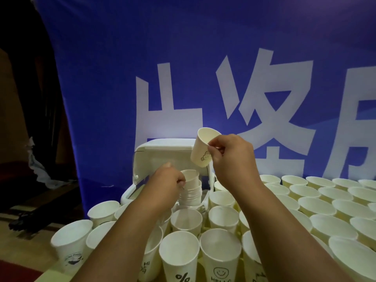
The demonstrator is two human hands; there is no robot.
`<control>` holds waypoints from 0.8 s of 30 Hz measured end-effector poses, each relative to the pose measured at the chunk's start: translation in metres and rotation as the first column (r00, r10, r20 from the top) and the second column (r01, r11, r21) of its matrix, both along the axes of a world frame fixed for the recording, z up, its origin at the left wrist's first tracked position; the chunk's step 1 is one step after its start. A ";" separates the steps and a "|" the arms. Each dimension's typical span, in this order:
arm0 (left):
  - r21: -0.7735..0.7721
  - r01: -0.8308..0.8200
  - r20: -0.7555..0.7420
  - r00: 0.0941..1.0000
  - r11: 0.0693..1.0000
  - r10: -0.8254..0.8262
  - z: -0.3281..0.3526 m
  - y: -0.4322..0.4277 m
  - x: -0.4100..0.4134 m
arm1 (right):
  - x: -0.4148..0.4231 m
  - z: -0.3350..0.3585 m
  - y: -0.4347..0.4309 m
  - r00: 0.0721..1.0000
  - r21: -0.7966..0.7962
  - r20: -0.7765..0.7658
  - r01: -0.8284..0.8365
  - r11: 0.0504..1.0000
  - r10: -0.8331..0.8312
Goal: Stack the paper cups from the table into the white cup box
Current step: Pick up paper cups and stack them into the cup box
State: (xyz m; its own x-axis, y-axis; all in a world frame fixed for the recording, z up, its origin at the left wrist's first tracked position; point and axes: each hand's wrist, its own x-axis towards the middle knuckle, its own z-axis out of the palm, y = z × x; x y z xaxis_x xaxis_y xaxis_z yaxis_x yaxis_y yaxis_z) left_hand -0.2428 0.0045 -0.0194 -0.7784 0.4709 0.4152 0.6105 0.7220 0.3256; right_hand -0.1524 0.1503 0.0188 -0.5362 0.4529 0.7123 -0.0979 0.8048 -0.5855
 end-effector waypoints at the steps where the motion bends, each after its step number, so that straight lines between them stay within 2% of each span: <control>1: -0.025 0.016 -0.019 1.000 1.000 -0.016 -0.001 -0.001 0.001 | -0.001 -0.001 -0.001 1.000 0.011 0.026 -0.012 1.000 0.012; 5: -0.151 0.019 0.088 0.996 0.988 -0.006 0.008 -0.003 0.014 | -0.005 -0.006 -0.006 0.993 0.077 0.112 -0.045 0.996 0.036; 9: -0.090 0.018 0.125 0.992 0.996 -0.007 0.002 -0.011 0.017 | -0.010 -0.011 -0.009 0.978 0.121 0.205 -0.059 0.991 0.033; 15: 0.016 0.004 -0.042 0.999 1.000 -0.004 -0.004 -0.032 0.022 | -0.011 -0.016 -0.013 0.950 0.162 0.311 -0.083 0.983 0.029; 24: -0.019 -0.032 -0.074 0.997 0.999 0.030 -0.010 -0.036 0.025 | -0.013 -0.021 -0.018 0.823 0.268 0.566 -0.131 0.955 -0.046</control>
